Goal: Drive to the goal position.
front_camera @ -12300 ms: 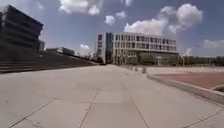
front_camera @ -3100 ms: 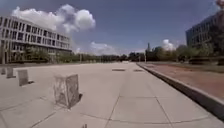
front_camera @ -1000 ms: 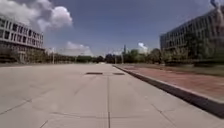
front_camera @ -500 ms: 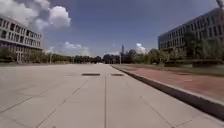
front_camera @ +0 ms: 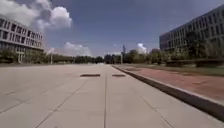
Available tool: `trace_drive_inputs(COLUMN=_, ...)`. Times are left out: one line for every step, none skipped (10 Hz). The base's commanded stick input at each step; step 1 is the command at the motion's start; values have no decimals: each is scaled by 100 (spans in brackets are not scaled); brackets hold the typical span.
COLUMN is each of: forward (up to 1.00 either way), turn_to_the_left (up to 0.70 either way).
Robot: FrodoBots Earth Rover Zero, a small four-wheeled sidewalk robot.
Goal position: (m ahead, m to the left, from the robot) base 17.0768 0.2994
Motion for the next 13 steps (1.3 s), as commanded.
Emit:
trace_drive_inputs(forward=70, turn_to_the_left=27)
trace_drive_inputs(forward=70, turn_to_the_left=25)
trace_drive_inputs(forward=70, turn_to_the_left=0)
trace_drive_inputs(forward=70, turn_to_the_left=0)
trace_drive_inputs(forward=70, turn_to_the_left=0)
trace_drive_inputs(forward=70, turn_to_the_left=-10)
trace_drive_inputs(forward=70, turn_to_the_left=-28)
trace_drive_inputs(forward=70, turn_to_the_left=-21)
trace_drive_inputs(forward=70, turn_to_the_left=0)
trace_drive_inputs(forward=70, turn_to_the_left=0)
trace_drive_inputs(forward=70, turn_to_the_left=0)
trace_drive_inputs(forward=70, turn_to_the_left=0)
trace_drive_inputs(forward=70, turn_to_the_left=0)
